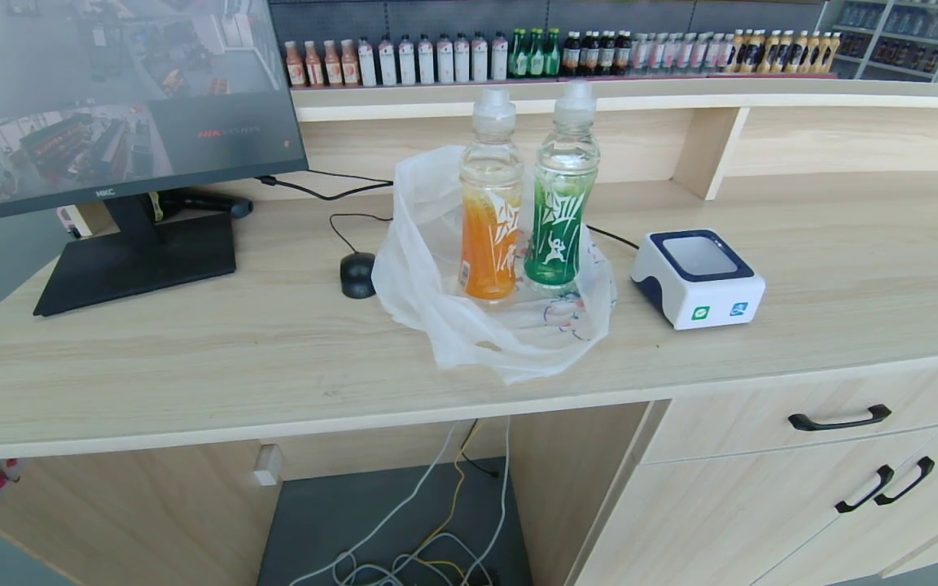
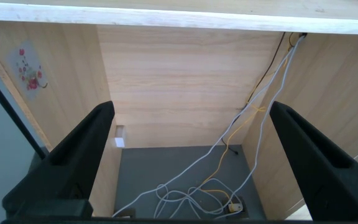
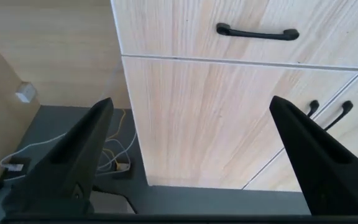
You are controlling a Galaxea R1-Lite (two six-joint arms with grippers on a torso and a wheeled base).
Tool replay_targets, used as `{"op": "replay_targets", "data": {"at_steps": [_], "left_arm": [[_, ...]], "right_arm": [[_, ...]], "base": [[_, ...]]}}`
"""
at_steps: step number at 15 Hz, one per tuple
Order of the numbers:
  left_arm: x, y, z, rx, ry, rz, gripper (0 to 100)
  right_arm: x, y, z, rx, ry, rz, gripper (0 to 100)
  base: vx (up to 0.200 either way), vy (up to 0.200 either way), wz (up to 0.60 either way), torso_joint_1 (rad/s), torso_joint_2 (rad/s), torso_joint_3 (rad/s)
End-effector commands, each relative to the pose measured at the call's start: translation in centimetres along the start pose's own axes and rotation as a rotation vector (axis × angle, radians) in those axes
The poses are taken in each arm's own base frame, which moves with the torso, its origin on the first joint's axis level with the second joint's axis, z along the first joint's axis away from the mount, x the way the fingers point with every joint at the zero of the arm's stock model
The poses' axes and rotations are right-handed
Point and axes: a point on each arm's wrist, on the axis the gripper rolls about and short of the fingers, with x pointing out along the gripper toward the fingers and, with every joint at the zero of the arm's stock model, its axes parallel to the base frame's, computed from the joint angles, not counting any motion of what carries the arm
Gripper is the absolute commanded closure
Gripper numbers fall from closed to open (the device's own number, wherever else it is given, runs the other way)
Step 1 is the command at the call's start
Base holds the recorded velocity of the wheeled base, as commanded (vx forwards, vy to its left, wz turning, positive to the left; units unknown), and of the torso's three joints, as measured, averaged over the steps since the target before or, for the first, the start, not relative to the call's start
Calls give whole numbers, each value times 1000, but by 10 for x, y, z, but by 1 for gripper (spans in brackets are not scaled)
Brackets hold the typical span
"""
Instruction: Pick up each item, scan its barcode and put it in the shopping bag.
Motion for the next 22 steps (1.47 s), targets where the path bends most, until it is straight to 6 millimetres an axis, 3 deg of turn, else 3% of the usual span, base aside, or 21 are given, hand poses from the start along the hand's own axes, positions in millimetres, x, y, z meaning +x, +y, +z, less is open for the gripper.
{"op": "replay_targets", "data": {"at_steps": [1,14,19,22], "left_arm": [[0,0,0,-1,-1,2,0],[0,0,0,1,-1,0,0],[0,0,0,-2,-1,0,0],[0,0,0,-2,-1,0,0]], "right_arm": [[-5,1,-3,-10,-80,-12,0],[-5,0,-7,72,-35,-68,0],[-5,0,-7,72,-35,-68,0],[-5,0,-7,72,-35,-68,0]], "base": [[0,0,0,0,0,0],[0,0,0,0,0,0],[-200,0,0,8,3,2],[0,0,0,0,0,0]]}}
